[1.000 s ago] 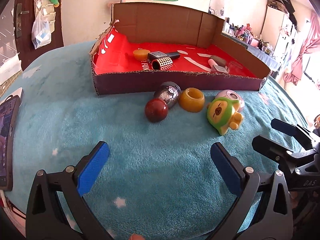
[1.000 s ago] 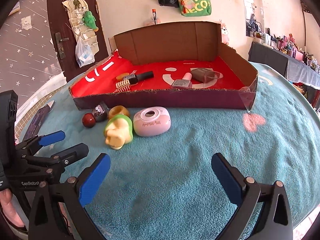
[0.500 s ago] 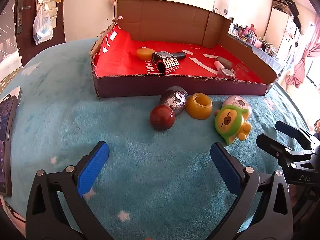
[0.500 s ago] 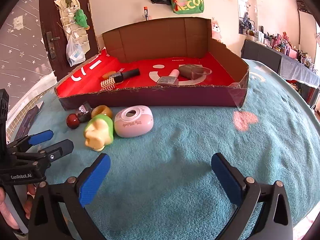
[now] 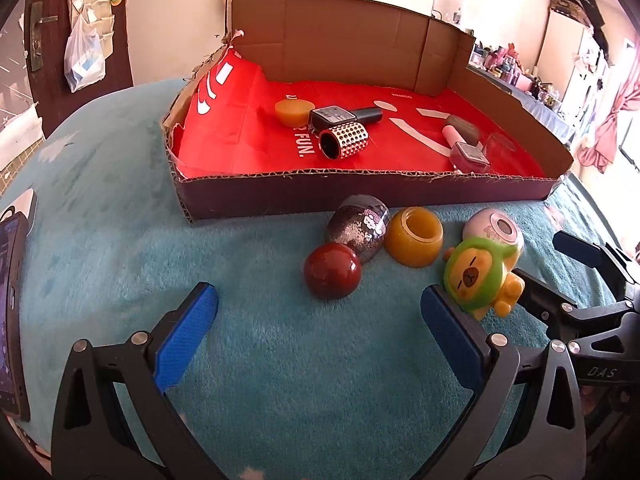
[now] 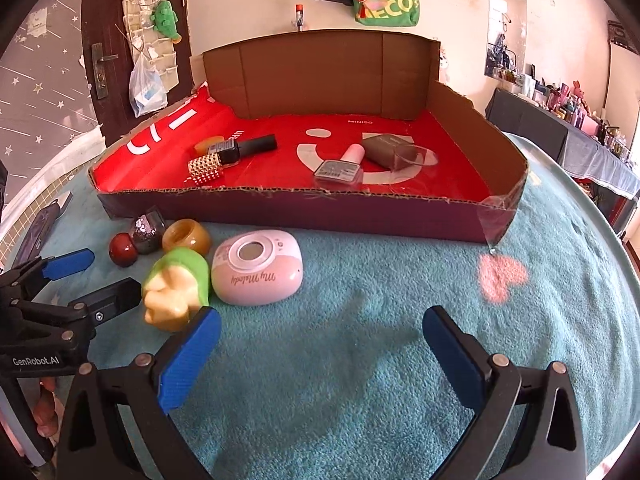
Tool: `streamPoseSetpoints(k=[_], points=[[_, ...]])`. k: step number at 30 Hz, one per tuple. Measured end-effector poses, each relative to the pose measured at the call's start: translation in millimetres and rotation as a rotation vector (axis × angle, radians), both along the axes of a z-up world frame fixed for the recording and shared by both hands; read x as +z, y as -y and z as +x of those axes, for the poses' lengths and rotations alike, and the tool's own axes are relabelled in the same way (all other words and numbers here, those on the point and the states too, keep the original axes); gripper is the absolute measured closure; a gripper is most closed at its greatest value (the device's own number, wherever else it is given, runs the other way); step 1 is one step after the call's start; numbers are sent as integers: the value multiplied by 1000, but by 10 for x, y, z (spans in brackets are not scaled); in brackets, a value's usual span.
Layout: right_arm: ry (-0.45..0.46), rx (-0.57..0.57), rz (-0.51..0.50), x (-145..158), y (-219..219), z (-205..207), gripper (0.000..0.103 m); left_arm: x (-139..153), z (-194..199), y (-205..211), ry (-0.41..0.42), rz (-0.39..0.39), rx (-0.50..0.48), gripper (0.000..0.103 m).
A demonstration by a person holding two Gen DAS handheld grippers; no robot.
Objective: Organize rigid objects
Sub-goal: 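Move the left tool to the glitter jar while the right tool approaches the pink round compact, then grasp the glitter jar with the left tool while the right tool grasps the pink compact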
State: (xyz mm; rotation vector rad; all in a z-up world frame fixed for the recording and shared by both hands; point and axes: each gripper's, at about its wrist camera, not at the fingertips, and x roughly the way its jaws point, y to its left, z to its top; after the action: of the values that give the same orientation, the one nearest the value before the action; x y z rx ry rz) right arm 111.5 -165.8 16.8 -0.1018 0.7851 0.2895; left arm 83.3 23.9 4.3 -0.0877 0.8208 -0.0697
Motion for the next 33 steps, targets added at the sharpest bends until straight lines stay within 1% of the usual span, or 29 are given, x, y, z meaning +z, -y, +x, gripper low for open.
streamPoseSetpoints(k=[6, 9, 12, 18, 22, 24, 26, 27, 28, 29, 30, 31, 32, 33], points=[[13, 22, -28, 78, -100, 91, 0, 20, 112, -30, -16, -27, -5, 0], [11, 29, -26, 90, -139, 144, 0, 32, 158, -64, -24, -46, 2, 0], [-17, 33, 5, 73, -134, 209, 0, 46, 207, -85, -26, -61, 1, 1], [-73, 32, 5, 2, -141, 298, 0, 44, 300, -63, -41, -37, -13, 1], [-86, 43, -6, 0, -163, 331, 3, 51, 326, -60, -44, -39, -24, 2], [-94, 62, 8, 3, -166, 344, 10, 57, 311, -35, -36, -40, -44, 6], [-94, 70, 12, 0, -174, 341, 22, 64, 288, 19, -24, -27, -70, 19], [-91, 73, 8, 1, -185, 335, 24, 67, 278, 51, -19, -21, -87, 23], [-86, 77, 2, 3, -196, 326, 29, 69, 275, 75, -15, -15, -100, 33], [-81, 83, -2, 5, -208, 314, 34, 71, 267, 107, -10, -5, -112, 38], [-79, 88, -5, 5, -217, 307, 36, 78, 257, 132, -3, -2, -124, 41], [-76, 90, -10, 5, -227, 297, 40, 85, 248, 152, 0, -5, -137, 48], [-73, 91, -15, 6, -232, 294, 43, 94, 239, 171, 6, -7, -146, 53], [-70, 92, -18, 5, -236, 291, 45, 101, 231, 184, 9, -7, -154, 56]])
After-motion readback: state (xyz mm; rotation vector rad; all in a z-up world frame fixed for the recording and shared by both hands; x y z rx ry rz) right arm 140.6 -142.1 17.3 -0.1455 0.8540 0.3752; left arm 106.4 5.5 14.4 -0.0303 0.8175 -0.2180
